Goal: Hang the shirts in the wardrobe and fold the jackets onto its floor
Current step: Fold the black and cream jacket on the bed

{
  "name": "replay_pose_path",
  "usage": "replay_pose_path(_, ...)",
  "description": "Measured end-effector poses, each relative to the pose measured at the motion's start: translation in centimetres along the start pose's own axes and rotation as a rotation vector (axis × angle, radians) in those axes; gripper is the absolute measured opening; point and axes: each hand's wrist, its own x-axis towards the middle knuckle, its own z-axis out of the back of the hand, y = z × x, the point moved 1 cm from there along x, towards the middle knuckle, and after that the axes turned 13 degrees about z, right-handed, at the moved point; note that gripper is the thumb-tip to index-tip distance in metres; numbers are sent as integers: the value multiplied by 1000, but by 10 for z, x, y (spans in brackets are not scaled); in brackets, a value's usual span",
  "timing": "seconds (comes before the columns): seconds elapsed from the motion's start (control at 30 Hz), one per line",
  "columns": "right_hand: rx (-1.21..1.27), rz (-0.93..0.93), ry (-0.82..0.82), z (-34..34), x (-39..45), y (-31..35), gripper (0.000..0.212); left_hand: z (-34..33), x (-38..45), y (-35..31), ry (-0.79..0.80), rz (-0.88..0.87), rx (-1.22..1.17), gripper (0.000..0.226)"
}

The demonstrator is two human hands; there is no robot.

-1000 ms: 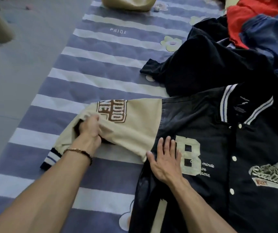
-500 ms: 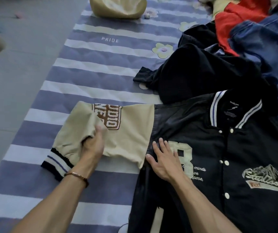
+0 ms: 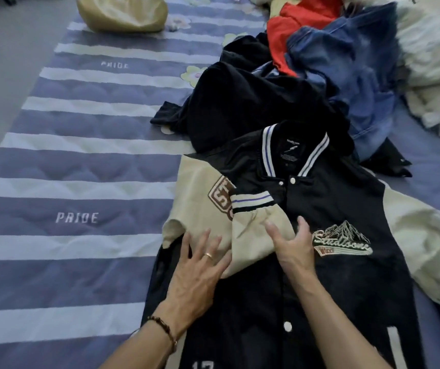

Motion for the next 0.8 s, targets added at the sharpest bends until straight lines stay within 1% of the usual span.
replay_pose_path(0.03,-66,42,104,-12,0,0,93,-2,2,8,-17,32,-18,98)
replay_pose_path(0.07,-148,45,208,-26,0,4,105,-3,5,17,-30,68,-28,105)
replay_pose_path(0.1,-227,-8,292,-41,2,3,121,-4,11,26,-63,115,-30,112)
replay_pose_path(0.13,-322,-77,362,-55,3,4,132,-4,16,33,-77,146,-37,118)
replay_pose_path(0.17,-388,-117,387,-69,4,1,133,-4,23,40,-86,150,-31,121)
replay_pose_path(0.2,-449,-122,375,-76,3,-2,126,-4,29,43,-64,138,-15,123)
replay_pose_path(0.23,-478,-83,308,-80,1,-6,112,-5,35,47,-42,128,-2,122)
replay_pose_path(0.27,-460,-19,195,-76,0,-7,93,-5,39,50,-29,117,8,119)
replay_pose_path(0.3,-351,12,50,-68,0,-11,75,-5,43,53,-25,109,17,115)
replay_pose_path(0.37,-57,-52,-218,-39,0,-14,49,-4,49,53,-38,81,10,104)
replay_pose_path(0.4,78,-91,-324,-22,2,-18,42,-3,51,53,-55,75,5,99)
replay_pose_path(0.47,284,-136,-506,14,-1,-28,36,-3,58,51,-88,85,-15,87)
replay_pose_path(0.5,376,-179,-582,28,-7,-35,32,-3,61,50,-79,115,-26,82)
replay_pose_path(0.53,463,-262,-631,39,-16,-46,25,-2,62,49,-60,159,-45,80)
replay_pose_path(0.57,507,-379,-633,43,-26,-57,13,-3,62,51,-34,226,-69,81)
replay_pose_path(0.6,490,-525,-573,43,-37,-69,11,-3,60,51,-8,307,-122,83)
replay_pose_path(0.63,431,-655,-453,38,-46,-79,27,-3,58,53,35,403,-216,83)
replay_pose_path(0.67,351,-728,-311,29,-53,-83,40,-4,56,56,68,517,-340,82)
replay_pose_path(0.7,261,-734,-203,19,-57,-81,48,-4,54,60,87,630,-487,77)
replay_pose_path(0.73,127,-685,-131,6,-58,-75,52,-5,52,66,88,722,-620,65)
replay_pose_path(0.77,-38,-576,-102,-2,-58,-65,52,-5,53,68,75,766,-718,48)
replay_pose_path(0.8,-213,-434,-90,-14,-57,-50,46,-6,52,75,52,783,-787,34)
